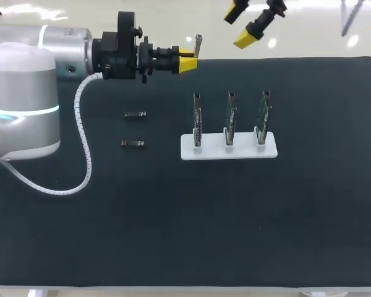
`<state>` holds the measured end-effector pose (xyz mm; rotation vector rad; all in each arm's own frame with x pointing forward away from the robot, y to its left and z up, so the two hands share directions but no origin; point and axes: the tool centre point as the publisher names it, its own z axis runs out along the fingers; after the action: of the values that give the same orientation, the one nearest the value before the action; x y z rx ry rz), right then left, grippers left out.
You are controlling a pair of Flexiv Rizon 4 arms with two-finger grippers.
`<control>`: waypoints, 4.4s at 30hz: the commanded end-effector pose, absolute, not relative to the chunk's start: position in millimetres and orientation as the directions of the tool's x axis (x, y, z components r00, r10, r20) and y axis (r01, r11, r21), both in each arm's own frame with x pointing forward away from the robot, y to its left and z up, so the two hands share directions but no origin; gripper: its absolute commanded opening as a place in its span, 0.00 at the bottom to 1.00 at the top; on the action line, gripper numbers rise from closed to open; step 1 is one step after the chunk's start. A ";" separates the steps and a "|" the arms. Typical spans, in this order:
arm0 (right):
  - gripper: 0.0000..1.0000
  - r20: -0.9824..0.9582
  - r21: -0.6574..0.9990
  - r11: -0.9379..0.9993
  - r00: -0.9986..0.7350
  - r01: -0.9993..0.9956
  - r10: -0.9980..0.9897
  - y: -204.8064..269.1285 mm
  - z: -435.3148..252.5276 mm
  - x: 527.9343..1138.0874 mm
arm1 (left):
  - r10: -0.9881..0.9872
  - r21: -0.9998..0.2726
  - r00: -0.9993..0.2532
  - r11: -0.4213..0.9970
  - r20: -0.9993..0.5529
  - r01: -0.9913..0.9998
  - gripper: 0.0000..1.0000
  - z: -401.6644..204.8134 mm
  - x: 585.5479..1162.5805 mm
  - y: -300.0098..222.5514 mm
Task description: Pick up the optical module with the left hand, and insert it into the network port with the right hand.
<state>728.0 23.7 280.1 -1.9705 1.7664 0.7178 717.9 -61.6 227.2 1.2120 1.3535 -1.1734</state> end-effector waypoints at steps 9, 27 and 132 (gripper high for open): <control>1.00 -0.601 0.052 -0.206 0.135 -0.977 -0.788 56.1 281.2 733.2 | 0.094 -0.061 -0.066 0.059 -0.993 0.996 0.00 226.7 715.9 -61.6; 1.00 -0.571 0.040 -0.090 0.052 -0.995 -0.819 67.0 278.5 727.5 | 0.094 -0.061 -0.066 0.059 -0.993 0.996 0.00 226.7 715.9 -61.6; 0.00 -0.509 0.129 0.004 -0.070 -0.992 -0.858 82.1 265.2 727.2 | 0.094 -0.061 -0.066 0.059 -0.993 0.996 0.00 226.7 715.9 -61.6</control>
<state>724.2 81.2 264.8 -1.9175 1.9964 0.6670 718.4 -61.9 227.1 1.2108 1.3543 -1.1728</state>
